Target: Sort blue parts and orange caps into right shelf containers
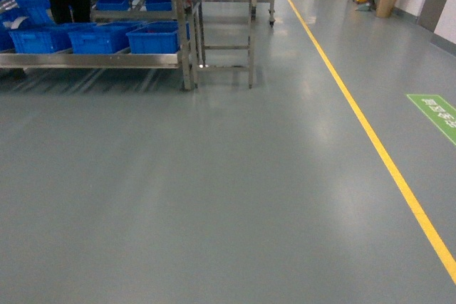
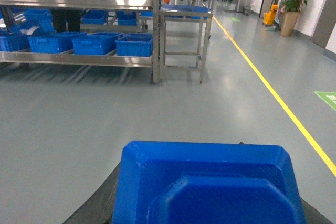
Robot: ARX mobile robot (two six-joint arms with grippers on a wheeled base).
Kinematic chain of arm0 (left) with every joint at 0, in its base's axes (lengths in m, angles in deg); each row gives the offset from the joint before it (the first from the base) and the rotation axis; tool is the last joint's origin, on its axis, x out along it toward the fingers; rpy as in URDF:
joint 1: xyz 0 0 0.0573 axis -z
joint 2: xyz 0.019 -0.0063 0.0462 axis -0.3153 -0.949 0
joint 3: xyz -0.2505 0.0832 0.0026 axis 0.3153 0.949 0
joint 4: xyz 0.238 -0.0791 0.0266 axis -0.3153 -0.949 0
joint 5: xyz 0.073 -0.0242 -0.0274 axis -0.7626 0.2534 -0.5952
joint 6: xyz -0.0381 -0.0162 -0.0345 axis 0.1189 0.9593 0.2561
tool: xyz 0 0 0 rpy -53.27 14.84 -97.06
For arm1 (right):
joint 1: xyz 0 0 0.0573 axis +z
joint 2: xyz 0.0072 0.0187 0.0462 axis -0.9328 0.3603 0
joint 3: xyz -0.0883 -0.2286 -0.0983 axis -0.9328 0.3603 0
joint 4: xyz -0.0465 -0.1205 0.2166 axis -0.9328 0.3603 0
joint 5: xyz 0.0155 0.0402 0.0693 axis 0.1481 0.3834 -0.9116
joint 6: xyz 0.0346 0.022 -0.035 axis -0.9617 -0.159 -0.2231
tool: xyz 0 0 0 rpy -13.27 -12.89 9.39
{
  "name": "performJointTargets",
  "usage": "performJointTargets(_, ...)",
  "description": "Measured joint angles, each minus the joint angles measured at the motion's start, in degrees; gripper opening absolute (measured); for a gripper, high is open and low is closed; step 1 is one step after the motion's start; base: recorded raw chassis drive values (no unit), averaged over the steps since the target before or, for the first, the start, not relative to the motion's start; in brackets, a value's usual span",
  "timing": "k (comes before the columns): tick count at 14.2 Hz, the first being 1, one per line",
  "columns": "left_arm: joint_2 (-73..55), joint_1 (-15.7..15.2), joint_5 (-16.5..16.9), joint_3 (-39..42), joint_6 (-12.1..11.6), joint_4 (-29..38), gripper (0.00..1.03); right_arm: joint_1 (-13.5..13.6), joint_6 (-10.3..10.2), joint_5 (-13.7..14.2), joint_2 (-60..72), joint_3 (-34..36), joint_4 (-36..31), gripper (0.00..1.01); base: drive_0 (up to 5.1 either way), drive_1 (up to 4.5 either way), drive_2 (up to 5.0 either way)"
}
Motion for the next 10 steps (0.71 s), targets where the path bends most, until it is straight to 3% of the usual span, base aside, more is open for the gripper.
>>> performJointTargets(10,0.0,0.0,0.0,0.0,0.0,-0.2,0.42,0.0,0.0,0.0,0.0,0.0,0.1,0.44,-1.6,-1.62,-1.6)
